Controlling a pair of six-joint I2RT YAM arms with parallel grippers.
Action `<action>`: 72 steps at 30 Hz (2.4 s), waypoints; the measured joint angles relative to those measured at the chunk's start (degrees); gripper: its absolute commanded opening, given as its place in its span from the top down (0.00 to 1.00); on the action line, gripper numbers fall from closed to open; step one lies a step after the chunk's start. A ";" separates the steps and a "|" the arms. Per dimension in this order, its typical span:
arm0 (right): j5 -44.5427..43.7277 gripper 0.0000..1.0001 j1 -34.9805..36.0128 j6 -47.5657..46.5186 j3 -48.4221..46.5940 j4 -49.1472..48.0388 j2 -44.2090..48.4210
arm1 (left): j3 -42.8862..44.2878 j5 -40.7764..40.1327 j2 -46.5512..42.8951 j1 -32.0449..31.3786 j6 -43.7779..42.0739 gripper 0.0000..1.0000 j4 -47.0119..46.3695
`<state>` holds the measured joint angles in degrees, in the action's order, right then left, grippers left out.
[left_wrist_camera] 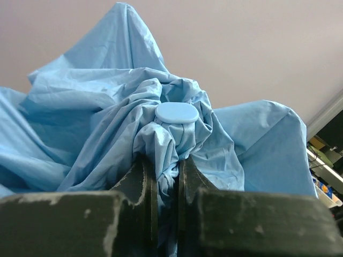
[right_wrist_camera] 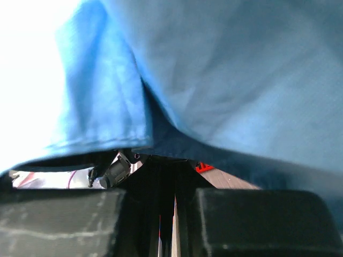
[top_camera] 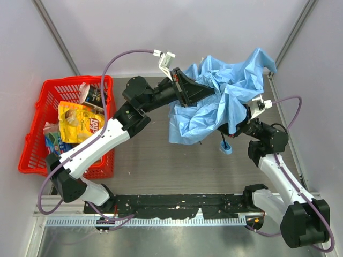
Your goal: Put away the umbrella
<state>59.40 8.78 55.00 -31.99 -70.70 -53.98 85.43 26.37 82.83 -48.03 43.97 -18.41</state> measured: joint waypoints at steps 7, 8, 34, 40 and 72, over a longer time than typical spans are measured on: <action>-3.78 0.47 1.01 -6.54 -0.07 14.40 5.77 | -1.60 -1.42 -0.81 0.15 -0.81 1.00 -0.26; -5.14 0.43 1.27 -8.22 0.20 18.12 7.39 | -2.27 -2.45 -1.49 0.13 -0.76 1.00 0.24; -25.57 0.99 17.55 -29.27 3.10 41.86 13.97 | -4.31 -13.62 -6.58 3.37 6.82 0.42 14.71; -23.39 0.99 17.64 -28.63 5.70 33.99 12.50 | -9.64 -7.58 -9.35 6.62 12.66 0.00 9.97; -19.69 0.99 17.75 -29.97 2.14 34.53 10.69 | -17.46 -2.40 -19.87 7.56 12.59 0.00 4.55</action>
<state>39.70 26.52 25.04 -29.85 -36.16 -43.29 67.96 23.97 62.96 -40.47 56.55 -13.87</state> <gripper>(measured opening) 0.138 0.994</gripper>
